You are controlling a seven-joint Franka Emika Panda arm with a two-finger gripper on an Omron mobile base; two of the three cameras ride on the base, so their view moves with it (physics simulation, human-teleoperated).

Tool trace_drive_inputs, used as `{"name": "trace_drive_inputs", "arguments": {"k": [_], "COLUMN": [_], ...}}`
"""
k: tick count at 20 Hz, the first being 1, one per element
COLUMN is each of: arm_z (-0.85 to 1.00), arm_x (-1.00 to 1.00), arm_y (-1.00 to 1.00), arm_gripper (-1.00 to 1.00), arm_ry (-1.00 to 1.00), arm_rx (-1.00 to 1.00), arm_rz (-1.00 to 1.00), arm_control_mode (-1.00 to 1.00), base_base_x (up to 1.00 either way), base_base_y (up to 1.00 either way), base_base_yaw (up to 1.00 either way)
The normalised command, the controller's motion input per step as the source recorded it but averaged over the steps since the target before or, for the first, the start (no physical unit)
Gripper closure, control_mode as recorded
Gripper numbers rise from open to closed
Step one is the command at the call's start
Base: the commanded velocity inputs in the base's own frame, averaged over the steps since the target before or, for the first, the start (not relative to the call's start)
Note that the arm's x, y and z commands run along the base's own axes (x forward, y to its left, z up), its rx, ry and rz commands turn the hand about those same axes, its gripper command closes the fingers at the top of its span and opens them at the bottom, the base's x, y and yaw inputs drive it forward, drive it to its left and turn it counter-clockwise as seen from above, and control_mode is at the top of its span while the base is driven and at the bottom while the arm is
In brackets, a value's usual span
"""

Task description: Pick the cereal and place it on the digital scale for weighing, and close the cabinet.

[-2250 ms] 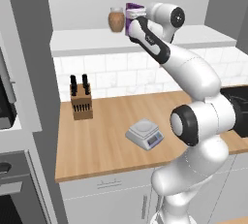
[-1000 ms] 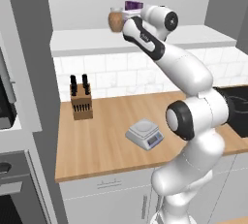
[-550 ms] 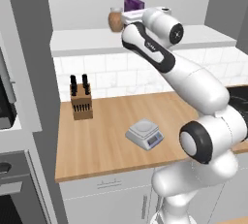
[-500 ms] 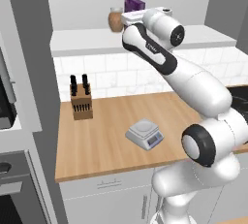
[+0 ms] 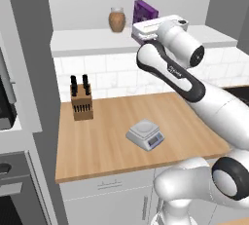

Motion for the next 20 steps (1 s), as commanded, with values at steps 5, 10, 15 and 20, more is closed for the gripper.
{"name": "trace_drive_inputs", "arguments": {"k": [5,10,15,20], "arm_z": [-0.06,-0.14,-0.75,-0.84], "arm_x": [-0.67,-0.59,-0.21,0.02], "arm_y": [-0.47,-0.05,0.00,-0.16], "arm_gripper": [1.00,1.00,1.00,1.00], "arm_ry": [0.15,0.25,0.02,-0.07], "arm_rx": [-0.03,-0.21,-0.27,-0.02], "arm_rz": [0.25,0.34,0.37,0.29], "arm_control_mode": [-1.00,-1.00,-1.00,-1.00], "base_base_x": [0.00,0.00,0.00,0.00], "base_base_y": [0.00,0.00,0.00,0.00], "base_base_yaw": [0.00,0.00,0.00,0.00]}}
